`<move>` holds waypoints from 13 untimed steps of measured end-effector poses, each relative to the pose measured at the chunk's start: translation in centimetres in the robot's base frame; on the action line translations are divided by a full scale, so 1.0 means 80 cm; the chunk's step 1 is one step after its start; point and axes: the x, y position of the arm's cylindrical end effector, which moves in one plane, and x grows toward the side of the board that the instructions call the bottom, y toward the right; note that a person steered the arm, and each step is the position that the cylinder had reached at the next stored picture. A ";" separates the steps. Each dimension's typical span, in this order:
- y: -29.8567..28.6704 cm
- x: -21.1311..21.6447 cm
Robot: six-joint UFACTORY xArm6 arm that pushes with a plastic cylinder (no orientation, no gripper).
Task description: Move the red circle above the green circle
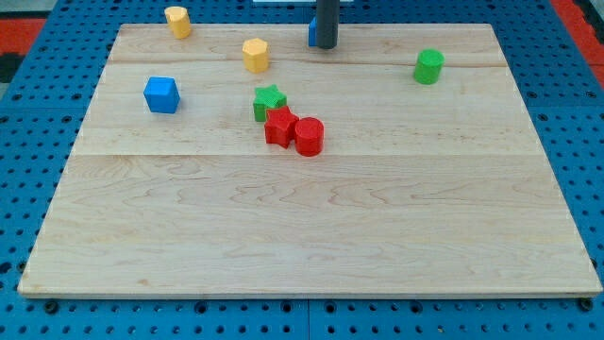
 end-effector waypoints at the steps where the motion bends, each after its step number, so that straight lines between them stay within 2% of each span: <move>1: -0.025 0.001; 2: -0.036 0.014; 3: -0.025 0.073; 4: 0.002 0.155; 5: 0.071 0.244; 6: -0.011 0.269; 7: -0.031 0.225; 8: -0.062 0.232; 9: -0.110 0.210; 10: -0.063 0.181; 11: -0.007 0.185; 12: 0.052 0.163; 13: 0.074 0.105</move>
